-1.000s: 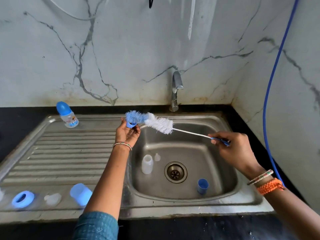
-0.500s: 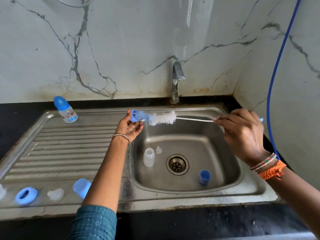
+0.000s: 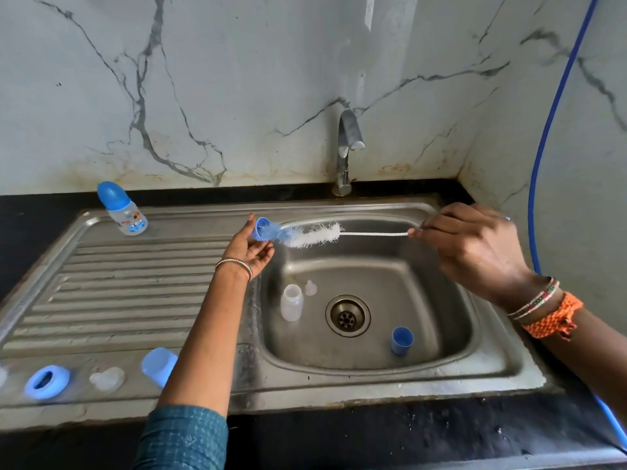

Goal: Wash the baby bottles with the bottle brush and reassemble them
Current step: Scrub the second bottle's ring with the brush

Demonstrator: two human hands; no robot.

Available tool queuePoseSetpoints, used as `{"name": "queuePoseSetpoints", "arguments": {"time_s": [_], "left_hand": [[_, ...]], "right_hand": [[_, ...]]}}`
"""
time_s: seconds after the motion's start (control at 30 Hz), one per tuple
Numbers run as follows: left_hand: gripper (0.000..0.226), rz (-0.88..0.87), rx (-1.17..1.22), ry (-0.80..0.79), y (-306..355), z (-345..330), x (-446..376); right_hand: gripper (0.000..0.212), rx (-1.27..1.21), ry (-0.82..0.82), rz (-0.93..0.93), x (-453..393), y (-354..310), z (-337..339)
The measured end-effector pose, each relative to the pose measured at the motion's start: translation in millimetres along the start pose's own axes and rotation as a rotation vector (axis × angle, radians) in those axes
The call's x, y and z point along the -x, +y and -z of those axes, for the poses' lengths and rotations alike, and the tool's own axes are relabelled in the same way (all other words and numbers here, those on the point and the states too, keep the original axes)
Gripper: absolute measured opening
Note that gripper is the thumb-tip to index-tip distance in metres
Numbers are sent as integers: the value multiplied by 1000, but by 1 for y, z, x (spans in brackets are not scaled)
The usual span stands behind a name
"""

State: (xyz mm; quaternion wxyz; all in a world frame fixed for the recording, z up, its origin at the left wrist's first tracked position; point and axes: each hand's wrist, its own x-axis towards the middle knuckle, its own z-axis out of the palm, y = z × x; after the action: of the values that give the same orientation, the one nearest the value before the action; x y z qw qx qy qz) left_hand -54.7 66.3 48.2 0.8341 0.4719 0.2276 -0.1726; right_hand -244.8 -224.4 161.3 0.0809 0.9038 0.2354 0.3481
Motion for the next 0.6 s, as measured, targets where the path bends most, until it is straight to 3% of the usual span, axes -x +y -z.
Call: {"name": "queuePoseSetpoints", "arguments": {"time_s": [0.1,0.3,0.43,0.5,0.57,0.6], "left_hand": [[25,21,-26,-75,-3,1,3],[36,64,10,-99,-7,4,5],[36,51,44,-105,-8,3,9],[31,36,80,-157,-7,5,9],[24,2,97,-212,-6,9,7],[20,-6,105,-234,-6,11,6]], "right_hand": [[31,-66,-66,-84,-5,-4,-1],[23,99,129,-83,-11,-10,-7],[21,112,88,-179,-13,-15,-6],[21,-110,-177,-403,-18,-17,0],[16,-574,-676,-749,-25,-15,9],[16,-765,-821,-890,-25,-12,9]]}}
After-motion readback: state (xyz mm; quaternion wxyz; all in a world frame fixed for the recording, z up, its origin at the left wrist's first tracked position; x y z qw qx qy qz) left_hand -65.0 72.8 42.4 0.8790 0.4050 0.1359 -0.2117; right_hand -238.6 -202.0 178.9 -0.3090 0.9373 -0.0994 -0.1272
